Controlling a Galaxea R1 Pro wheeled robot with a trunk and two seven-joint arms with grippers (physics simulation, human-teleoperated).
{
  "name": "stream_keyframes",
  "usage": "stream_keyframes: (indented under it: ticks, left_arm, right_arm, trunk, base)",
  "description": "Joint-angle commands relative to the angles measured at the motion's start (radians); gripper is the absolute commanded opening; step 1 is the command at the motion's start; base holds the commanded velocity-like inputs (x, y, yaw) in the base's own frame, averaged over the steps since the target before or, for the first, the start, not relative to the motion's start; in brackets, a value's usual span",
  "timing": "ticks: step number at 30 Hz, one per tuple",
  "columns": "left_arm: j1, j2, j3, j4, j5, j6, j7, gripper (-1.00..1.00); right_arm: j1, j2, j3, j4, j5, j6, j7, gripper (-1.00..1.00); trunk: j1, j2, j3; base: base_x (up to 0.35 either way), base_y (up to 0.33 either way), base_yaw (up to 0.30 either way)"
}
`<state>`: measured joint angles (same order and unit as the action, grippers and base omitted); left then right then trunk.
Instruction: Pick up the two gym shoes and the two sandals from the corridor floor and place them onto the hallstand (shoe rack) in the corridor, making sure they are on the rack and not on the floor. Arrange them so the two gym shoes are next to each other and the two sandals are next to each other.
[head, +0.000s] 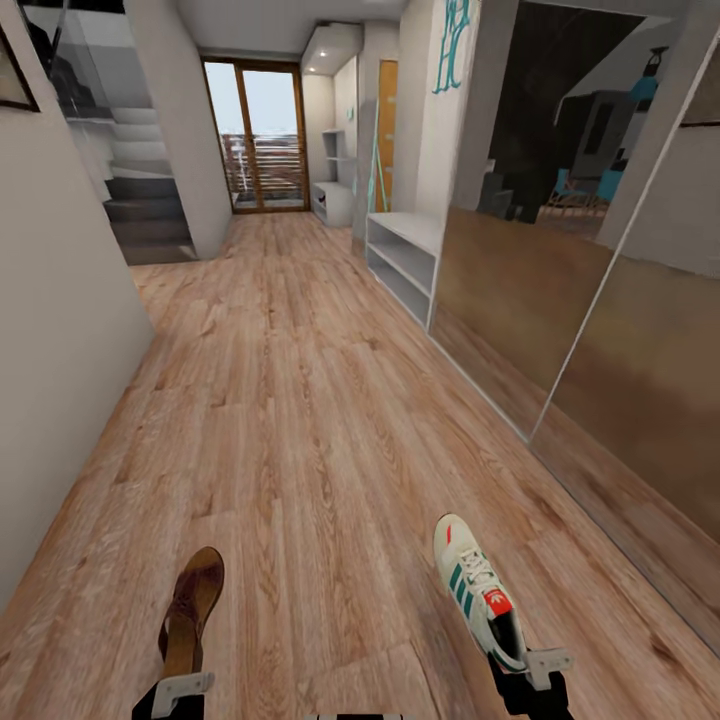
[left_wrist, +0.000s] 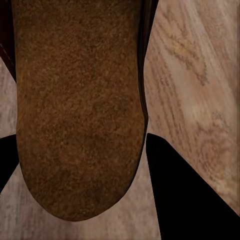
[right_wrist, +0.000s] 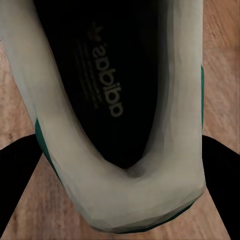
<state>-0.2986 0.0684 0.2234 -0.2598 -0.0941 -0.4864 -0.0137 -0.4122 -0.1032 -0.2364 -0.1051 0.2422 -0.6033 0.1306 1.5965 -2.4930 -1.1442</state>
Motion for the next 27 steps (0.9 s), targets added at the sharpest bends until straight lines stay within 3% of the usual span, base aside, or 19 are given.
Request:
stream_keyframes:
  ticks: [1,27]
  left_arm:
    - [-0.001,-0.001,0.009,0.001,-0.013,-0.003,0.000,-1.00]
    - [-0.001,-0.002,0.024,0.002,-0.012,-0.003,0.000,-1.00]
  right_arm:
    - [0.000,0.001,-0.009,0.001,0.006,-0.003,0.004,-1.00]
    - [0.000,0.007,-0.009,0.001,0.005,-0.004,0.003,-1.00]
  trunk:
    - [-0.004,0.007,0.003]
    - [-0.104,0.189,0.084]
  base:
    - [0.000,0.000,0.005]
    - [0.000,0.000,0.253]
